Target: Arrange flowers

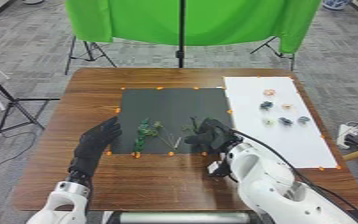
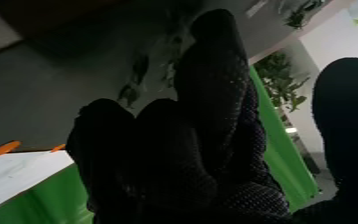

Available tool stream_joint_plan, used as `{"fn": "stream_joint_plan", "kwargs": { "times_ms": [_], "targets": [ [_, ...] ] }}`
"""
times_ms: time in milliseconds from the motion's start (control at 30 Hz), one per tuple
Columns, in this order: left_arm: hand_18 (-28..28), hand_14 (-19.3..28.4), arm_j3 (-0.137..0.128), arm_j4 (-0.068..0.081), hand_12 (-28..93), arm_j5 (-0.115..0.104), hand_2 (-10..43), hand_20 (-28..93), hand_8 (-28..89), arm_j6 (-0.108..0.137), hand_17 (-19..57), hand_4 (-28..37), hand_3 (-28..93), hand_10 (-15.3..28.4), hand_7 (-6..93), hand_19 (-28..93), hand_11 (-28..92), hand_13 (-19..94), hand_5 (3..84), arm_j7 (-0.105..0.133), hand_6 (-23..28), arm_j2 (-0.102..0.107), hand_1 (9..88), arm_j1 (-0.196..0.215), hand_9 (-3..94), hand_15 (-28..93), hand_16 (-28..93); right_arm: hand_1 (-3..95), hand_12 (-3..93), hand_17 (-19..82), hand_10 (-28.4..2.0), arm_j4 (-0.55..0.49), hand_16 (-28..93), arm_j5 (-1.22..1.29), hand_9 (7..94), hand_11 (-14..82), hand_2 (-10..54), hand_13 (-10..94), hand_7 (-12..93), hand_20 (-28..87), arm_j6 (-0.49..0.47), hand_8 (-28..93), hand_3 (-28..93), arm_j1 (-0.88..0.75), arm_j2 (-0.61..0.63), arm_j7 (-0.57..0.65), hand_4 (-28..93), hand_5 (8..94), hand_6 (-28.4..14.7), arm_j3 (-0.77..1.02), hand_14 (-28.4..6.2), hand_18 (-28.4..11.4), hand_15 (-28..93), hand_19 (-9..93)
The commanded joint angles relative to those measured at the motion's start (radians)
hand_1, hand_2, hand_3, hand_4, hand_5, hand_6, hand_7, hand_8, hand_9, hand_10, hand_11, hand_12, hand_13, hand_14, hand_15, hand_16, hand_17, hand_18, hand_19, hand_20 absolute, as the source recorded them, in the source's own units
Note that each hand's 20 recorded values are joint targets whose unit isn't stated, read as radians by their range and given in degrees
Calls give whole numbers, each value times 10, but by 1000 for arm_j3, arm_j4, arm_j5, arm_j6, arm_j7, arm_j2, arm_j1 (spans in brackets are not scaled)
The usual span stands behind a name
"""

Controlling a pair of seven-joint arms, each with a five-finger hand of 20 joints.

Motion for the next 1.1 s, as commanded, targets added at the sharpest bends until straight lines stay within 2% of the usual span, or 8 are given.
{"fn": "stream_joint_plan", "kwargs": {
  "times_ms": [33,133,267,400,467,700,967,1100],
  "targets": [
    [145,182,0,10,151,5,-3,172,-35,-4,-9,-229,652,133,56,93,160,263,408,-7,69,-9,246,16,368,241,24,215,267,685,-134,-16,340,-6,905,480,-6,921,162,695,16,-80,639,-26,24,8,-103,804,-15,21,-60,-159,681,932],
    [145,181,0,10,150,4,-3,172,-35,-7,-9,-229,652,133,57,93,159,263,408,-9,68,-10,246,14,368,241,24,213,267,685,-134,-24,340,0,906,479,-7,921,161,695,15,-80,639,-30,26,4,-102,803,-17,32,-59,-159,681,932],
    [146,181,0,10,150,6,-3,172,-35,-9,-9,-229,652,134,57,94,159,263,409,-5,69,-11,245,16,367,241,24,211,268,685,-135,-79,340,183,905,478,-8,920,161,696,46,-78,638,-56,39,-40,-100,803,-17,102,-59,-159,680,932],
    [145,181,-3,8,150,6,-3,172,-35,-6,-9,-229,652,134,58,95,159,263,409,-4,68,-11,245,18,368,241,24,225,271,666,-137,-127,342,143,895,466,-31,903,168,689,212,-74,643,-75,80,-66,-96,786,-19,203,-57,-158,670,932],
    [145,181,-6,6,150,5,-3,172,-35,-2,-9,-229,652,134,58,95,160,262,409,-5,68,-9,245,24,367,241,24,250,274,638,-148,-113,350,9,858,375,-50,879,171,673,256,-70,650,-63,107,-27,-91,754,-23,242,-61,-159,663,932],
    [145,182,-5,4,150,4,-2,171,-35,3,-9,-229,651,135,57,94,160,263,410,-6,69,-10,246,24,368,243,25,338,250,592,-163,8,350,-185,709,207,-89,819,169,654,138,-69,679,19,201,92,-95,652,-11,278,-70,-156,677,932],
    [145,181,-8,2,151,5,-2,172,-35,13,-9,-229,652,134,57,94,159,263,409,3,69,-12,246,26,368,242,24,349,252,577,-164,125,344,-201,680,199,-95,797,162,645,23,-77,677,27,232,113,-111,626,0,253,-76,-159,687,932],
    [145,182,-1,4,151,2,-3,174,-35,38,-3,-228,653,134,57,100,159,263,410,30,69,-13,246,27,369,242,23,337,252,575,-165,154,342,-148,689,202,-95,797,158,642,-19,-80,659,13,220,121,-116,630,1,259,-78,-162,689,932]
  ]
}}
